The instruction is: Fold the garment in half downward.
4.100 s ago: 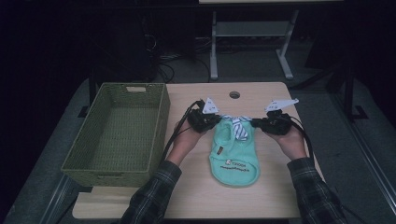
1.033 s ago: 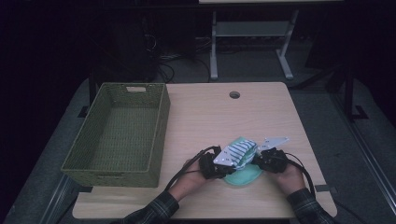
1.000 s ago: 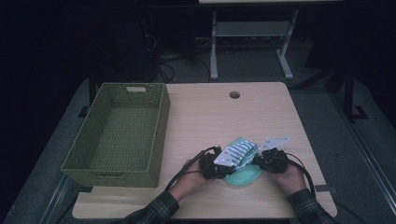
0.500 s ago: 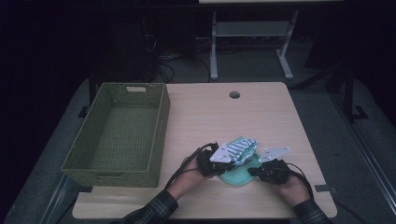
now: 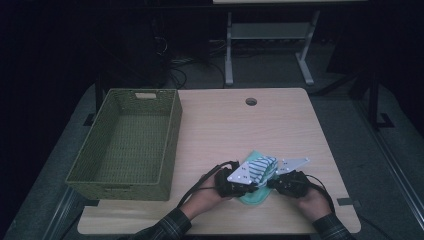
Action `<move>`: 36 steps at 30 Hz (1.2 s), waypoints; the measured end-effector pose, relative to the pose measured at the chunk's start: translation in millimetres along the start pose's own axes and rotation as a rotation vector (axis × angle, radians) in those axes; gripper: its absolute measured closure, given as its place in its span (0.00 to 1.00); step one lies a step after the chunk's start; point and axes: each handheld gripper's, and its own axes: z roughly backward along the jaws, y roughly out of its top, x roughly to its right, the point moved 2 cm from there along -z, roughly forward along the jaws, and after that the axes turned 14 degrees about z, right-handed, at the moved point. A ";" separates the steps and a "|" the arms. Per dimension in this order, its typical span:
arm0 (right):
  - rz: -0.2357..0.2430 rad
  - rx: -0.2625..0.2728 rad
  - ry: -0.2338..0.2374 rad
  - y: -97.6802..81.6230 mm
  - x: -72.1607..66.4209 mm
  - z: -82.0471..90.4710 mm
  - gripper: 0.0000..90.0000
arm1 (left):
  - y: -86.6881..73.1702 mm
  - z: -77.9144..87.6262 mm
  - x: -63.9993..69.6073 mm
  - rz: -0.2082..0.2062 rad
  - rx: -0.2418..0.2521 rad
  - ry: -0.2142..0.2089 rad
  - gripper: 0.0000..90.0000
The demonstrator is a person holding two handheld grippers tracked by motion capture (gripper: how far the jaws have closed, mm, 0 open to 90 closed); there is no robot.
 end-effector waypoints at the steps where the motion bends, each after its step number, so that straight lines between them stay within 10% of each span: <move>1: 0.002 -0.002 -0.004 -0.2 0.4 0.2 1.00 | -4.4 -7.7 2.0 -0.001 -0.028 -0.013 0.96; 10: -0.026 0.002 -0.018 -6.2 8.9 10.5 1.00 | -12.7 -20.3 0.2 0.024 -0.079 -0.035 0.93; 18: -0.054 0.057 -0.094 -3.2 30.6 32.1 0.96 | -1.8 8.7 3.2 0.083 0.011 -0.007 0.65; 25: -0.046 0.025 -0.101 2.6 56.4 17.3 1.00 | -17.2 34.1 3.6 0.158 -0.025 0.015 0.96; 36: -0.052 -0.011 -0.056 3.1 71.3 -7.6 1.00 | -38.4 22.3 2.0 0.182 -0.152 0.036 0.99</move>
